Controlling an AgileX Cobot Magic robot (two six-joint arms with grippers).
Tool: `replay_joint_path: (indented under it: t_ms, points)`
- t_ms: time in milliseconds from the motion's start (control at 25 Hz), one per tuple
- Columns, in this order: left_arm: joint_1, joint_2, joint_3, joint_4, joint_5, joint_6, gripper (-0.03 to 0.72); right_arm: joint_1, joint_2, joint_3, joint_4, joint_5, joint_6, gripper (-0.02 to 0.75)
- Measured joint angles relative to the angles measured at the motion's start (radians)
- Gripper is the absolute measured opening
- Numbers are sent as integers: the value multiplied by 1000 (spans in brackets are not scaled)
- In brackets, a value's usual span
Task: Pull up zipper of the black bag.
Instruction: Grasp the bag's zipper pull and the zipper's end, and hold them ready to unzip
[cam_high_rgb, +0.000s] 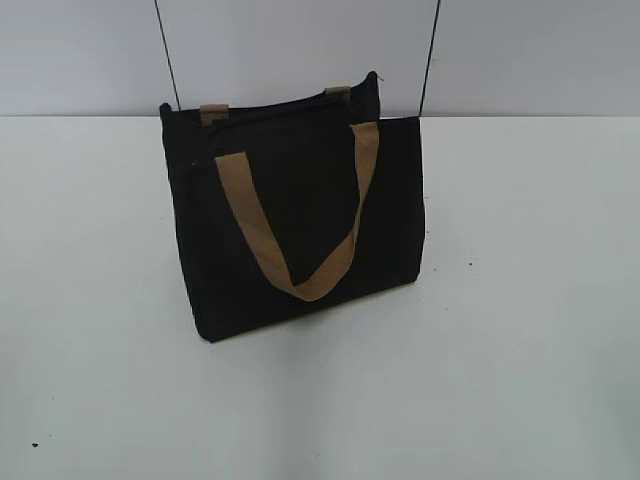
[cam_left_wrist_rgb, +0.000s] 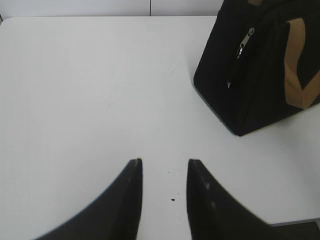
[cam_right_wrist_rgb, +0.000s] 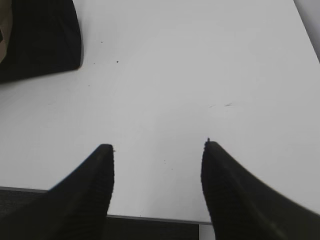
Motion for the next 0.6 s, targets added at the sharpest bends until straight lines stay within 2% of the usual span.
replay_joint_path:
  t_ms: [600]
  points:
    - [0, 0, 0, 1, 0, 1, 241, 0, 0, 0, 0, 0, 0, 429]
